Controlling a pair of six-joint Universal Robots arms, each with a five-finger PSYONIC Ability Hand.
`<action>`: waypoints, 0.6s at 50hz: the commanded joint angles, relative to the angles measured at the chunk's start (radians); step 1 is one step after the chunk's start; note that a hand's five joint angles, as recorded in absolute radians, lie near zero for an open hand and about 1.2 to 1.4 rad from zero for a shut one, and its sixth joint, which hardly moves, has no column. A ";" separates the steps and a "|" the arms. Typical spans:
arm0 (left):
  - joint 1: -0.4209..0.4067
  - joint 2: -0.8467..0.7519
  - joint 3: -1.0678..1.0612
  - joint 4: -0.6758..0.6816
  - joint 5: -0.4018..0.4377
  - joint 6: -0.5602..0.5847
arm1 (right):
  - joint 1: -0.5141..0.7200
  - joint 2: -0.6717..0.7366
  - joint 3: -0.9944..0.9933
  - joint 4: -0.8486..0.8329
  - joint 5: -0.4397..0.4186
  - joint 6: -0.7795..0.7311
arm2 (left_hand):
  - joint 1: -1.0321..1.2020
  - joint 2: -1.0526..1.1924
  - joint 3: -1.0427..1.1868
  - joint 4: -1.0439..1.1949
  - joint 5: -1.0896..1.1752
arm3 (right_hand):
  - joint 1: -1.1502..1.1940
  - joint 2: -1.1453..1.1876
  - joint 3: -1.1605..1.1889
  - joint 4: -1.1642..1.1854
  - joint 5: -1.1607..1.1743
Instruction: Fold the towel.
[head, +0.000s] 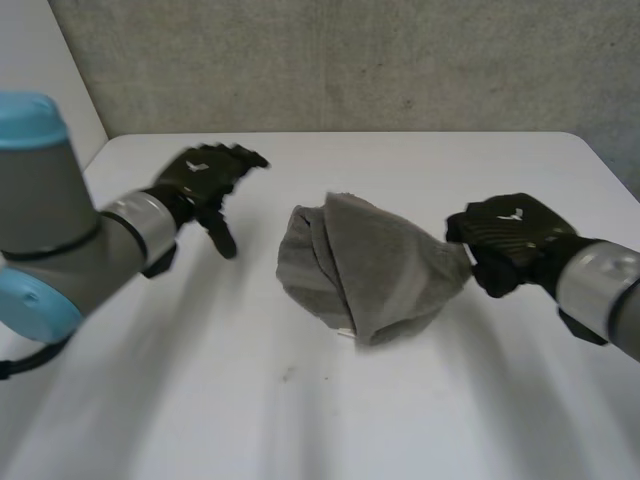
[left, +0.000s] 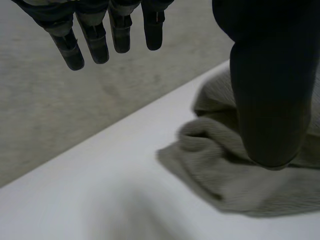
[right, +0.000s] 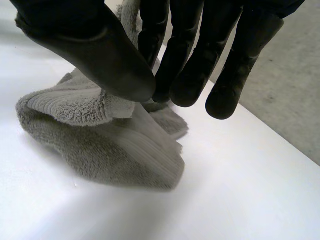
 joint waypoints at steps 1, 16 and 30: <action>-0.112 -0.083 -0.025 0.116 0.009 -0.010 | -0.132 -0.147 0.119 -0.022 -0.143 0.050 | 0.029 0.034 0.033 0.034 0.022 | 0.057 0.084 0.063 0.055 0.036; -0.224 -0.298 0.207 0.314 0.009 -0.008 | -0.256 -0.293 0.333 -0.013 -0.285 0.050 | 0.056 0.060 0.060 0.061 0.049 | 0.057 0.084 0.063 0.055 0.036; -0.244 -0.574 0.557 0.134 0.130 -0.004 | -0.264 -0.420 0.398 0.013 -0.357 0.002 | 0.147 0.151 0.151 0.152 0.140 | 0.057 0.084 0.063 0.055 0.036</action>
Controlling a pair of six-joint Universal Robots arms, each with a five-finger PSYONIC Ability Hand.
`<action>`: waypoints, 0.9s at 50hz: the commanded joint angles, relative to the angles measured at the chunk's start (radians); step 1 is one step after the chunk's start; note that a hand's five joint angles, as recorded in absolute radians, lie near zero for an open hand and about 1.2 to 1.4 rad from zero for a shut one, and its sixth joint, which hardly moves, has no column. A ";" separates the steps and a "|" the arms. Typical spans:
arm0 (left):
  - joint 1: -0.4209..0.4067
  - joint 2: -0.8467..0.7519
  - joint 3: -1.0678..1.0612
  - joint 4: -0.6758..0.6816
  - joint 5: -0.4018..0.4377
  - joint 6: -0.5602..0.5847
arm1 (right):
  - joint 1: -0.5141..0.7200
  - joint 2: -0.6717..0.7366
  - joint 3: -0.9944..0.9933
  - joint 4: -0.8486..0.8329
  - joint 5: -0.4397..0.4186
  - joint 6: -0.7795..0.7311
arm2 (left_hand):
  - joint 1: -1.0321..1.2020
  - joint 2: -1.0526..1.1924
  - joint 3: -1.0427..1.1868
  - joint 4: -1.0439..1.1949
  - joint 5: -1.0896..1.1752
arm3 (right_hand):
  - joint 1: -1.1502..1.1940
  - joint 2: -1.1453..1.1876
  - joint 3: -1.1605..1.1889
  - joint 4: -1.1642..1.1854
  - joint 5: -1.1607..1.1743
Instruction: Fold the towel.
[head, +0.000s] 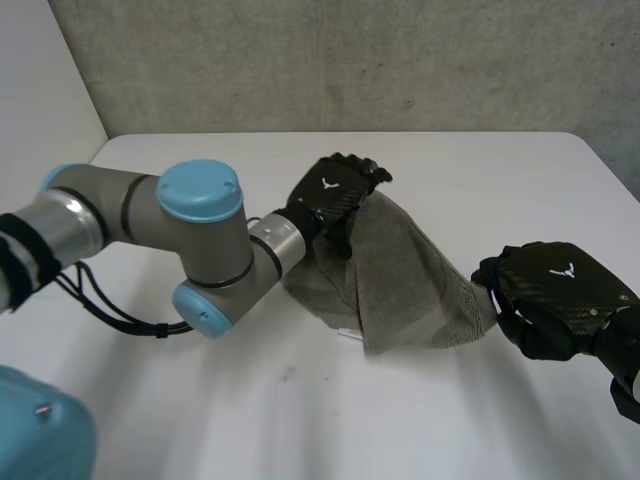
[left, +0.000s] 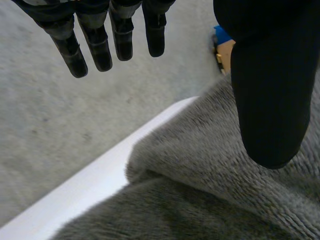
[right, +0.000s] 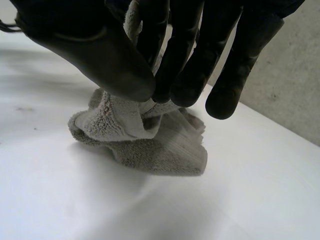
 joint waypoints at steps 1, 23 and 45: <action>-0.002 -0.108 0.123 -0.078 0.056 0.003 | -0.003 -0.058 0.005 0.032 -0.064 -0.018 | 0.065 0.064 0.066 0.066 0.063 | 0.057 0.084 0.063 0.055 0.035; 0.011 -0.034 0.289 0.008 -0.243 0.060 | -0.033 -0.016 -0.123 -0.045 -0.111 -0.003 | 1.112 1.112 1.114 1.114 1.111 | 0.057 0.084 0.063 0.055 0.035; -0.088 0.671 -0.708 0.065 -0.508 -0.166 | 0.298 0.440 -0.542 -0.227 0.229 0.148 | 1.112 1.112 1.114 1.114 1.111 | 0.057 0.084 0.063 0.055 0.035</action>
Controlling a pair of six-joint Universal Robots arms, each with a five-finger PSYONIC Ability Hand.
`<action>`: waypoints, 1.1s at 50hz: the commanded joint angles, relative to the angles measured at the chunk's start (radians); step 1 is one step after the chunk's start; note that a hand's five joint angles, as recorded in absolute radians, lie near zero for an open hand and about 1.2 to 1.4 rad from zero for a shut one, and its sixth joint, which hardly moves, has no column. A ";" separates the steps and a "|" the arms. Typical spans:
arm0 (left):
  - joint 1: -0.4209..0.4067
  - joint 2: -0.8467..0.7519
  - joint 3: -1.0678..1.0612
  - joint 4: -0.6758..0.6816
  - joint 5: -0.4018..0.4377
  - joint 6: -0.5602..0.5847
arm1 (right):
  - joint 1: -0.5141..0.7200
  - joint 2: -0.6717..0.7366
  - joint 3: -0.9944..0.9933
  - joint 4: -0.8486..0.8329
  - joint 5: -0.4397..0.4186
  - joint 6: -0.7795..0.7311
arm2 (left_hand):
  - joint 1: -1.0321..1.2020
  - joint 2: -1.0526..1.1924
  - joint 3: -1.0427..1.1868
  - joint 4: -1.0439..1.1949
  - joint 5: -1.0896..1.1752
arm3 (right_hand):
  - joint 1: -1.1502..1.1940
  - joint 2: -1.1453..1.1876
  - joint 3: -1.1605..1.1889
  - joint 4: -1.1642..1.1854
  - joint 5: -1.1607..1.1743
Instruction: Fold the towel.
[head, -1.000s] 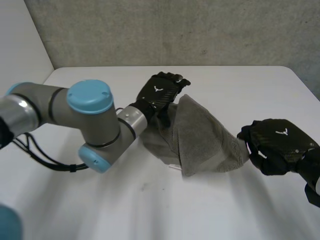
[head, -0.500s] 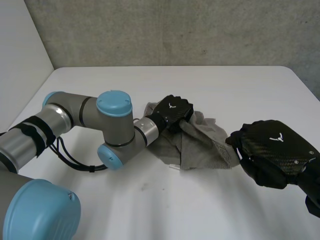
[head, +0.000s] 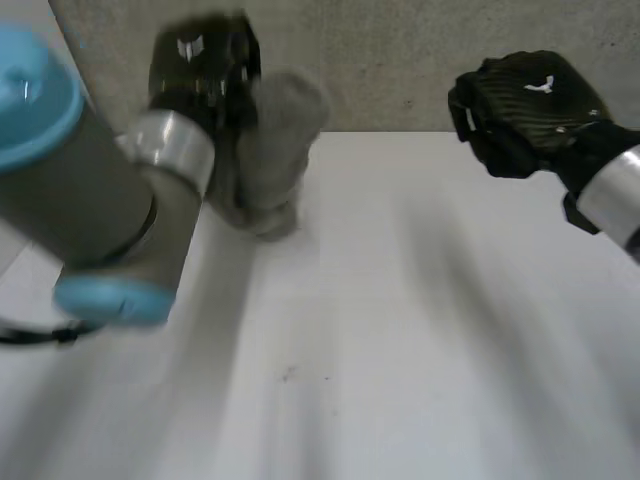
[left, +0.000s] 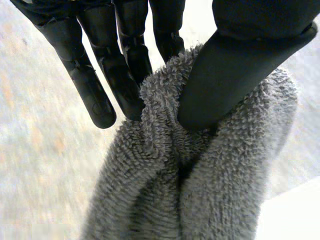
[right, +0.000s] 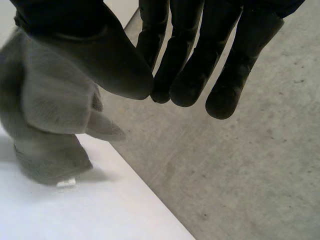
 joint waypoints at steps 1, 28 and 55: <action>-0.121 0.078 -0.377 -0.006 0.011 0.004 | 0.046 0.130 -0.052 0.139 0.045 -0.008 | 0.216 0.183 0.178 0.180 0.222 | 0.048 0.084 0.061 0.055 0.031; -0.002 0.148 -0.437 -0.241 0.054 -0.127 | 0.110 0.240 0.034 0.176 0.127 -0.002 | -0.917 -0.950 -0.954 -0.953 -0.911 | -0.914 -0.878 -0.901 -0.907 -0.931; 0.487 -0.109 -0.344 -0.275 0.346 0.315 | 0.236 0.283 0.181 0.216 0.107 0.325 | -0.752 -0.785 -0.790 -0.789 -0.746 | -1.058 -1.022 -1.045 -1.051 -1.075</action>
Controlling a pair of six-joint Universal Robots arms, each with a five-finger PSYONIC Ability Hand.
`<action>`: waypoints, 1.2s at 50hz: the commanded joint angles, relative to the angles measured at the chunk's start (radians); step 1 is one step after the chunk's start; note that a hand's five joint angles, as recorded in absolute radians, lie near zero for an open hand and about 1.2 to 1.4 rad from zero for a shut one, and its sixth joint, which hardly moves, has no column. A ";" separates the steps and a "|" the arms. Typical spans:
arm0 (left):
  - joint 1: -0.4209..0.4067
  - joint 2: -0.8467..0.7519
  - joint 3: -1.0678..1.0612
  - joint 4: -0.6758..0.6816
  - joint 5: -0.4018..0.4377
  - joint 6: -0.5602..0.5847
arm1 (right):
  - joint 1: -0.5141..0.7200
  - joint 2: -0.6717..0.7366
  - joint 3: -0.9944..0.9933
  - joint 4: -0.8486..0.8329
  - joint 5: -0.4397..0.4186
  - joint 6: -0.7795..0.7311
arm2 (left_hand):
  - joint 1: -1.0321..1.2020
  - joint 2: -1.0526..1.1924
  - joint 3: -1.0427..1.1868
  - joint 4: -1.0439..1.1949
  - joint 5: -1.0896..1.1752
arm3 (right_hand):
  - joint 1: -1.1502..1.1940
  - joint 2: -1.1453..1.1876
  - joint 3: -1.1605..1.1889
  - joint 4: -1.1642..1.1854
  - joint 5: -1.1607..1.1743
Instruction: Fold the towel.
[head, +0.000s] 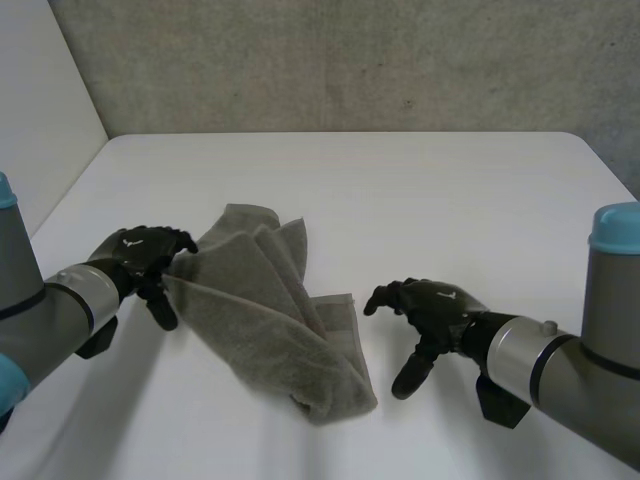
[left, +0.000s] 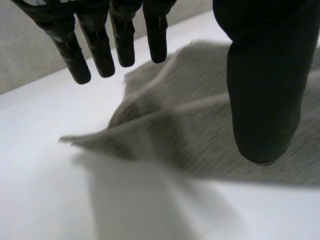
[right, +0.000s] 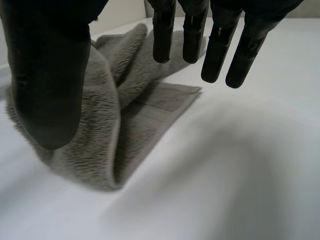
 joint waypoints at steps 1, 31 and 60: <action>0.067 -0.136 0.074 0.017 0.002 0.107 | 0.063 0.040 0.001 -0.061 0.006 0.024 | 0.088 0.086 0.087 0.088 0.085 | -0.074 -0.097 -0.088 -0.061 -0.024; 0.099 -0.288 0.137 0.327 0.002 0.135 | 0.206 0.211 -0.123 -0.160 0.131 0.075 | 1.053 1.051 1.052 1.053 1.051 | 1.031 1.008 1.018 1.044 1.081; -0.038 -0.052 0.711 0.414 -0.245 -0.227 | 0.100 0.143 -0.925 -0.246 0.332 -0.291 | 1.053 1.051 1.052 1.053 1.051 | 1.031 1.009 1.018 1.045 1.081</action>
